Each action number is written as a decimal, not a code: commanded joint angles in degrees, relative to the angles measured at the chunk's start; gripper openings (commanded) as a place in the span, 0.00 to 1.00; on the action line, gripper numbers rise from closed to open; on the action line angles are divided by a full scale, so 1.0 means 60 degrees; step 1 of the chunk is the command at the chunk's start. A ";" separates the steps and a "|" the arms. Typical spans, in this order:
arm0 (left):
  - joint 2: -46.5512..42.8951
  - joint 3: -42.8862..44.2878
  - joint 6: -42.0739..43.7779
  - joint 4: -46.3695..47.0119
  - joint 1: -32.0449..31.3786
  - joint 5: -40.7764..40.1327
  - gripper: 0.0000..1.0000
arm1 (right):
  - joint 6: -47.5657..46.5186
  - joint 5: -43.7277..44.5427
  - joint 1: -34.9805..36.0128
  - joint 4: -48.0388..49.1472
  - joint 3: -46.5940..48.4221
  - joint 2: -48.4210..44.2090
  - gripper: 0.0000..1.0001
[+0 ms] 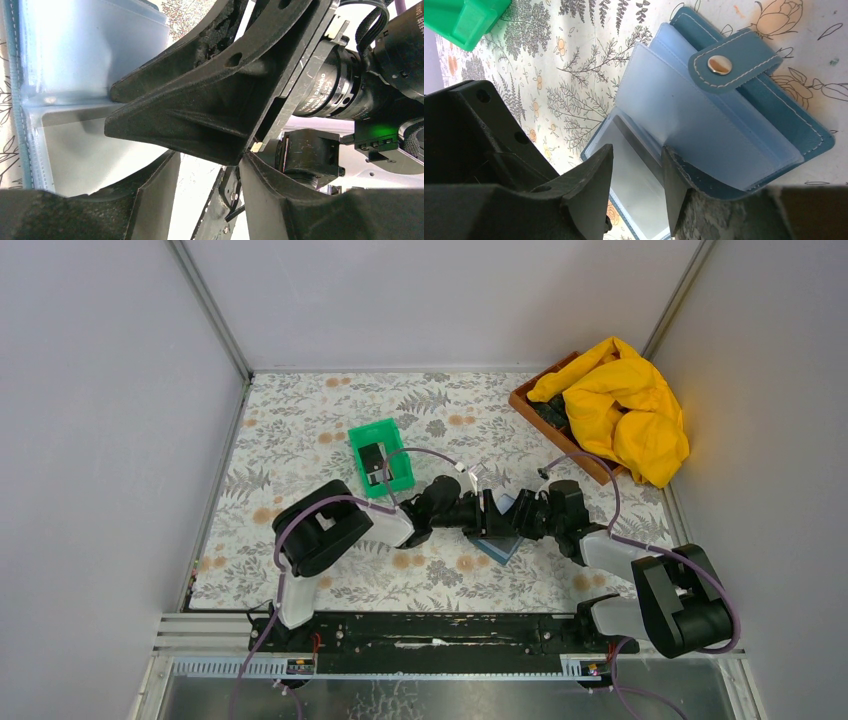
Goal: Take the credit cards out of the card holder
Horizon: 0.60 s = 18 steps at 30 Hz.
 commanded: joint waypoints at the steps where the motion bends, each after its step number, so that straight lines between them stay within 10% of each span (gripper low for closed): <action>1: -0.0056 0.0365 0.0058 0.1295 0.0169 -0.0945 0.55 | -0.0190 -0.0775 0.0287 -0.0823 -0.0021 -0.0141 0.48; 18: -0.2158 -0.2408 0.0920 0.0567 -0.0478 -0.2652 0.54 | -0.0846 0.1615 0.0291 -0.4333 0.0645 -0.2533 0.41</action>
